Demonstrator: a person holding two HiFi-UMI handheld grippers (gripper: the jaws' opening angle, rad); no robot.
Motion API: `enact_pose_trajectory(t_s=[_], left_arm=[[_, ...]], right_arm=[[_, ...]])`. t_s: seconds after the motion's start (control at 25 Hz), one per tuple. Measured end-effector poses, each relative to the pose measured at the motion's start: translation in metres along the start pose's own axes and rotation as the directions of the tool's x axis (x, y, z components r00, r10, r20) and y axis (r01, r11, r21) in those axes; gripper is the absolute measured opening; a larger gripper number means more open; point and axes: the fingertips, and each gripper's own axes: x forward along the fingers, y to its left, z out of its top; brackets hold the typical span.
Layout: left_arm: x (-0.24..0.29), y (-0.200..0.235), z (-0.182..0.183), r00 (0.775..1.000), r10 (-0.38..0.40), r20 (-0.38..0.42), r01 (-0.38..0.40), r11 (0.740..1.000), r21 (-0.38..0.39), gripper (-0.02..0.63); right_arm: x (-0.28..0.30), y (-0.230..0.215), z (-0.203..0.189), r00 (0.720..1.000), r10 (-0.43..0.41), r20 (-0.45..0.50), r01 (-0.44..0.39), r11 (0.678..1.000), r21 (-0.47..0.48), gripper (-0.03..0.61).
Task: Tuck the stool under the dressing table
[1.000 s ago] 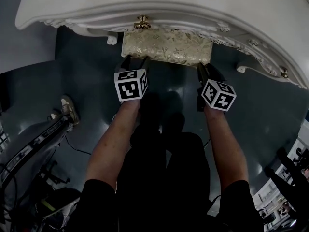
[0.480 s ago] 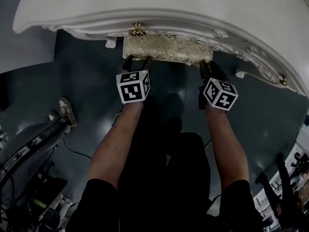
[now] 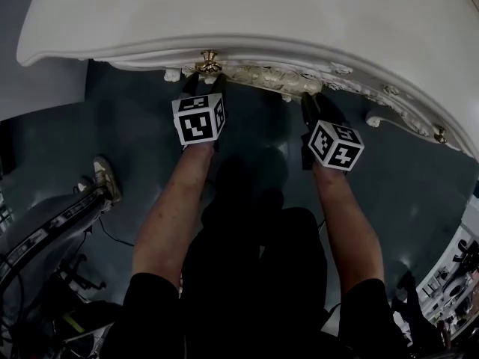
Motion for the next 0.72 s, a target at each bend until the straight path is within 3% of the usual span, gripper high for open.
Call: enact_pose_trajectory(t_s=[0.36,0.72], left_arm=[[0.003,-0.015,0.000,0.999,-0.028,0.039,0.029,0.999,-0.019,0.253],[-0.026,-0.002,-0.016,1.000,0.001,-0.009,-0.001,0.999,-0.054,0.253]], right_arm=[[0.007,-0.019,0.013,1.000,-0.019,0.016,0.020,1.000,-0.022,0.160],[0.001,-0.018,0.014,0.999,-0.027,-0.028,0.028,0.999,0.026,0.160]])
